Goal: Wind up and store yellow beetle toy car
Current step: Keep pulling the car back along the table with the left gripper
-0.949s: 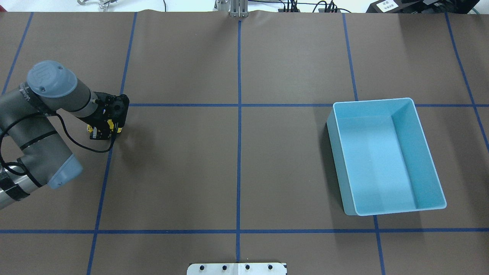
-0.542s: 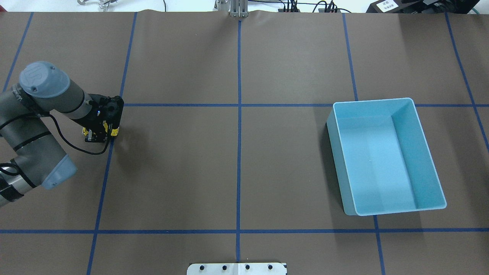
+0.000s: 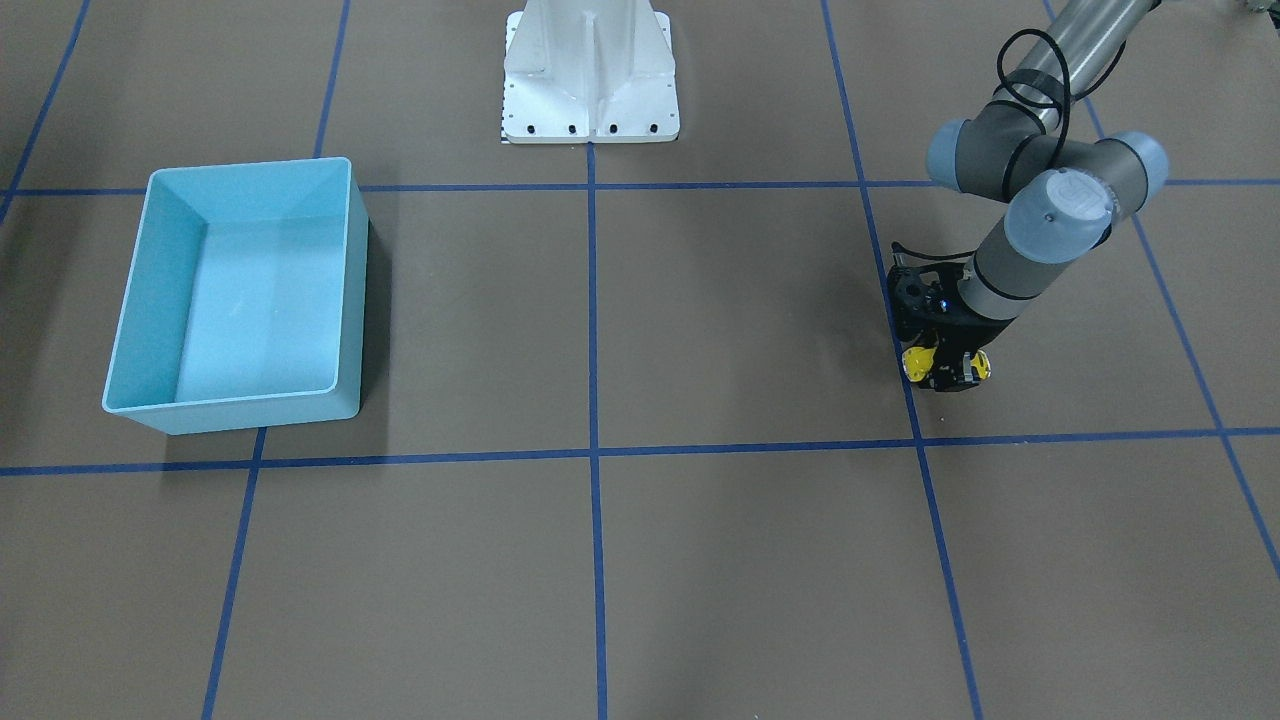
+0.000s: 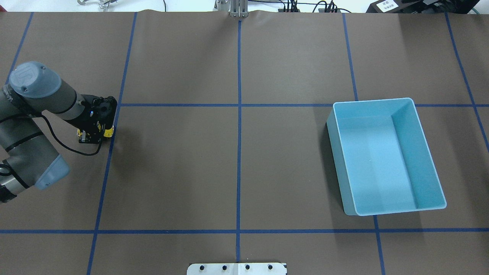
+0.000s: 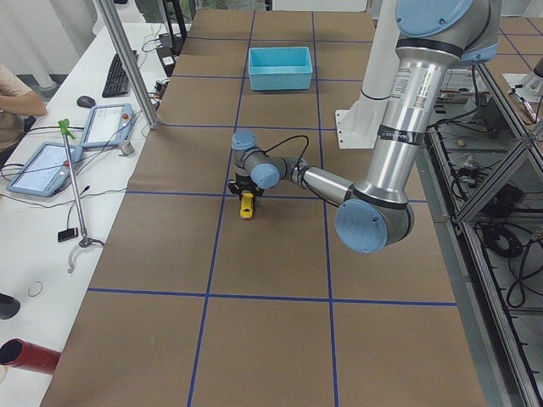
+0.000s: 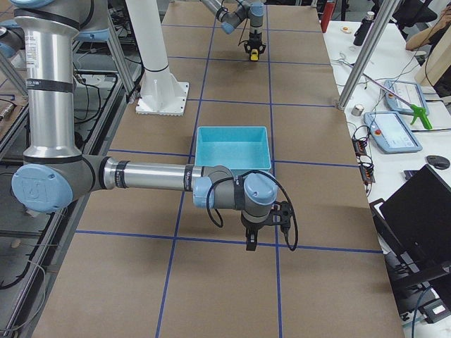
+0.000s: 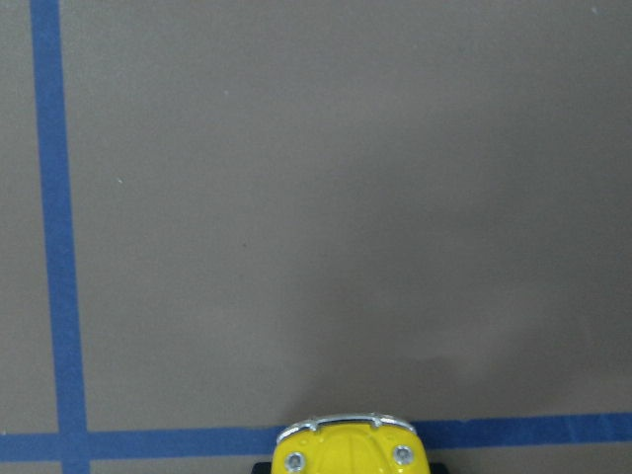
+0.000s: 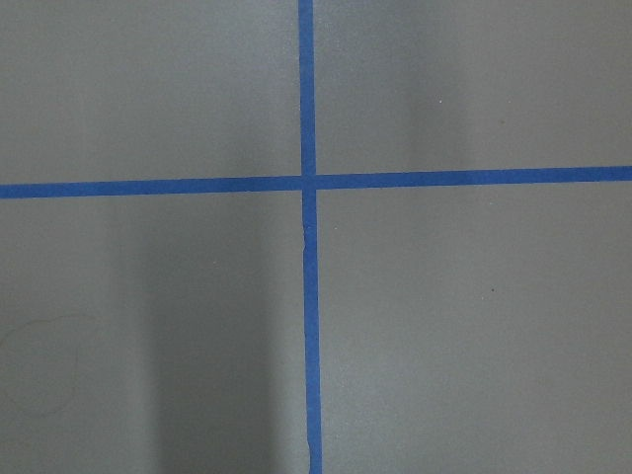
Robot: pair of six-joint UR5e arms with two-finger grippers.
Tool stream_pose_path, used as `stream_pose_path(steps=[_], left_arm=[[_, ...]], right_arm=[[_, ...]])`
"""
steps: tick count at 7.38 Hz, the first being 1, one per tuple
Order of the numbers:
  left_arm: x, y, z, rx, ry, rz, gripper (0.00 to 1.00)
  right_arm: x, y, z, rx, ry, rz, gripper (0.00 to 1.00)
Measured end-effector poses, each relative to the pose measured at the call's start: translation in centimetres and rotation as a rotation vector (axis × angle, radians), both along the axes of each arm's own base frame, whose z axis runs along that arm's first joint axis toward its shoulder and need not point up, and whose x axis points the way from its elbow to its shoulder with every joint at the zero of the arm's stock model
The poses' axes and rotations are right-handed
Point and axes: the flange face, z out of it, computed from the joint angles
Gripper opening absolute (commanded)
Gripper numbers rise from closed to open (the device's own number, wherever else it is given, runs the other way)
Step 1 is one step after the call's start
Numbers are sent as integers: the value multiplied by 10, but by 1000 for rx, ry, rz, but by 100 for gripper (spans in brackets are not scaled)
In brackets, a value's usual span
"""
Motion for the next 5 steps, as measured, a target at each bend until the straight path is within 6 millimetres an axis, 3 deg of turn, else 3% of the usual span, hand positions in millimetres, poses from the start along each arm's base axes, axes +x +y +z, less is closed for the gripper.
stream_pose_path(steps=[5], left_arm=[[-10,4,12,-10,13,5,4]], right_arm=[[0,0,0,0,0,0,100]])
